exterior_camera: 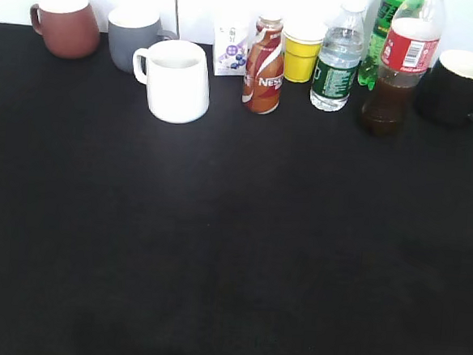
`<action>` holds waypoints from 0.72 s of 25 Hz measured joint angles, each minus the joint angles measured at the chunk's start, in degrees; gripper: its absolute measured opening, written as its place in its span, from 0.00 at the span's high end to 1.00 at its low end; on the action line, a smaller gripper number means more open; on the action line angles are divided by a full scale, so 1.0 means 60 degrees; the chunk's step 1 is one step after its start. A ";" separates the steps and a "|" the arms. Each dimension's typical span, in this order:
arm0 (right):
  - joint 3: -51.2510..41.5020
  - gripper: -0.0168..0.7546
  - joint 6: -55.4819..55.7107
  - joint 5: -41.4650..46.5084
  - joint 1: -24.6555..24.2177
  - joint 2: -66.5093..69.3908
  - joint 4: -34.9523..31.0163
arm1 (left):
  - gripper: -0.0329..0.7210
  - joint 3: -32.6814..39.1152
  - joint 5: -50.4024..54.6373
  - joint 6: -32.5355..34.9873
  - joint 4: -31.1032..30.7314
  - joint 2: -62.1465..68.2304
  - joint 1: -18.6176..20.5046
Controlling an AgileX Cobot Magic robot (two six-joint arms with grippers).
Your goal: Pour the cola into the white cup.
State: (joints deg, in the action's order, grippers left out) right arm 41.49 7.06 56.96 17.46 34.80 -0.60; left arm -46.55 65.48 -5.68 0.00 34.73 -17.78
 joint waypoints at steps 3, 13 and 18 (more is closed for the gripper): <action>-0.1464 0.21 0.0050 0.0054 0.0000 -0.2341 -0.0012 | 0.36 0.1339 -0.0009 0.0000 0.0000 -0.1964 0.0000; -0.2075 0.21 0.0039 0.0428 0.0000 -0.3599 0.0150 | 0.37 0.2763 -0.0731 0.0000 -0.0073 -0.2594 0.0000; -0.2075 0.21 0.0048 0.0428 0.0000 -0.3599 0.0150 | 0.39 0.2763 -0.0741 0.0000 -0.0083 -0.2594 0.0000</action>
State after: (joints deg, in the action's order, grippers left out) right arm 29.03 7.35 59.53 17.46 13.21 0.30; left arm -29.97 61.04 -5.68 -0.50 19.17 -17.78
